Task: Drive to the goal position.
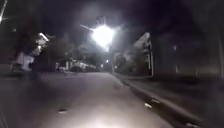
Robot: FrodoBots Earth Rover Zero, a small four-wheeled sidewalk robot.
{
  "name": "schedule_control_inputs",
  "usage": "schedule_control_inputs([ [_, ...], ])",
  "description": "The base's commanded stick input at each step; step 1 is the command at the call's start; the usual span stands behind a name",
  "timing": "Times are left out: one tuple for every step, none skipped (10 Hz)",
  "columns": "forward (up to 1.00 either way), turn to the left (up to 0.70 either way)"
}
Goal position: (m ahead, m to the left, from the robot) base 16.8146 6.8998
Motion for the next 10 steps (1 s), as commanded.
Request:
schedule_control_inputs([
  [0.5, 0.0],
  [0.5, 0.0],
  [0.5, 0.0],
  [0.5, 0.0],
  [0.5, 0.0],
  [0.5, 0.0],
  [0.5, -0.5],
  [0.5, -0.5],
  [0.5, -0.15],
  [0.5, -0.33],
])
